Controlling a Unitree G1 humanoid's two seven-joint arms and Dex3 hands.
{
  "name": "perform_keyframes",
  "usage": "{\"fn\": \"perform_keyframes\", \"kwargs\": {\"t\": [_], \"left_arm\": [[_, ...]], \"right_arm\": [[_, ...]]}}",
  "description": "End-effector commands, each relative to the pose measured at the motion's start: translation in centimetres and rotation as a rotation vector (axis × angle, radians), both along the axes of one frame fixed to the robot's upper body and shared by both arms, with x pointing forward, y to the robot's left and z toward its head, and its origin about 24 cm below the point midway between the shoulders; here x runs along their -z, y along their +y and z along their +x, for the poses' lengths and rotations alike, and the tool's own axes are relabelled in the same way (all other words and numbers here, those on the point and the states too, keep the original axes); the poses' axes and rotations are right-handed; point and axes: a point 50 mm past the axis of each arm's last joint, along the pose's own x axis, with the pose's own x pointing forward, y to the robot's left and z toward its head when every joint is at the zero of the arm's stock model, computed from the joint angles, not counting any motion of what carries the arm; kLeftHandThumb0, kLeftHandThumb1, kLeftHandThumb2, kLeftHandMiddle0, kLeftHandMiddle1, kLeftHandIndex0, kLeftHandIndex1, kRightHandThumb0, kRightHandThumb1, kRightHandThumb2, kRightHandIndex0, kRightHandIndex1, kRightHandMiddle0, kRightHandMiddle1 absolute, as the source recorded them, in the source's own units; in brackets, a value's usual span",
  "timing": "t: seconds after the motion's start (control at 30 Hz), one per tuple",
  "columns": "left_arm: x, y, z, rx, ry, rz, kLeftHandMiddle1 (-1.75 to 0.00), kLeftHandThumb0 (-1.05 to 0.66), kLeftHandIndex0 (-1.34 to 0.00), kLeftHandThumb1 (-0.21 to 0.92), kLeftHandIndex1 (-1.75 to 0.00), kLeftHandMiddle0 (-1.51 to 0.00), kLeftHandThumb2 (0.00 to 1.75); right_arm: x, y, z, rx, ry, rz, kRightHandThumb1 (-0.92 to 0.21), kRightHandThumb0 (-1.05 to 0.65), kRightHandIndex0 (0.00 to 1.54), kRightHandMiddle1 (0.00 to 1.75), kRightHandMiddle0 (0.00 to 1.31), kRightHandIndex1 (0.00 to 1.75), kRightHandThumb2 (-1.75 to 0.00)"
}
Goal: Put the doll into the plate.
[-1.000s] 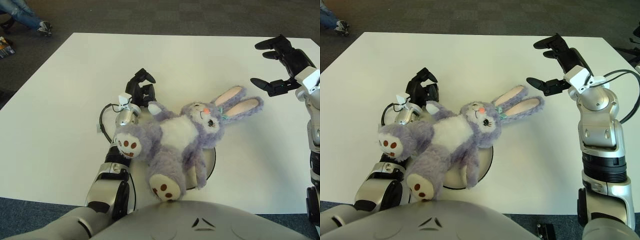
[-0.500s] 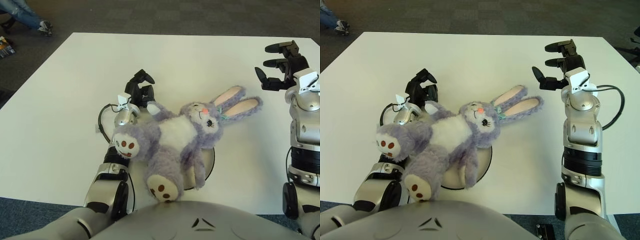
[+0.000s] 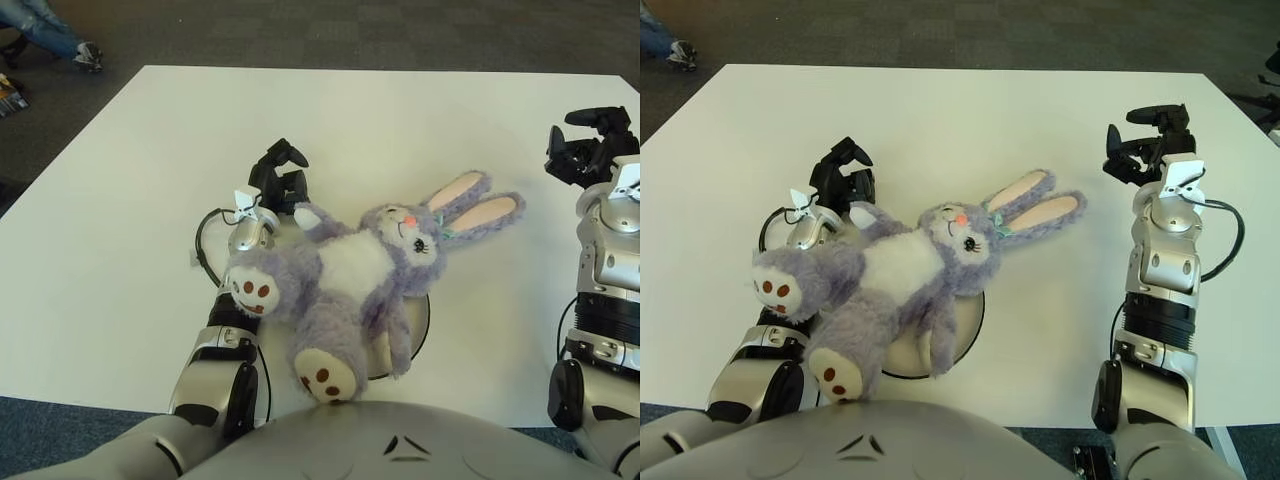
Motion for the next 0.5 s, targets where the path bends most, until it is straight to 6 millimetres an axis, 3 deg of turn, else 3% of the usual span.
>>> {"fn": "perform_keyframes", "kwargs": {"t": [0.0,0.47], "left_arm": [[1.4,0.3,-0.6,-0.005,0.052,-0.011,-1.75,-0.50,-0.66,0.26,-1.75,-1.30,1.39],[1.4,0.3,-0.6,-0.005,0.055,-0.012,-1.75,-0.50,-0.66,0.26,-1.75,-1.30,1.39]], "right_arm": [[0.6,0.2,0.3,0.008,-0.015,0.045,-0.55,0.00,0.41,1.75,0.31,1.64,-1.00],[4.5,1.0,0.5,0.019,0.029,0.101,-0.42,-0.01,0.57,1.75,0.40,1.53,-1.13]]}}
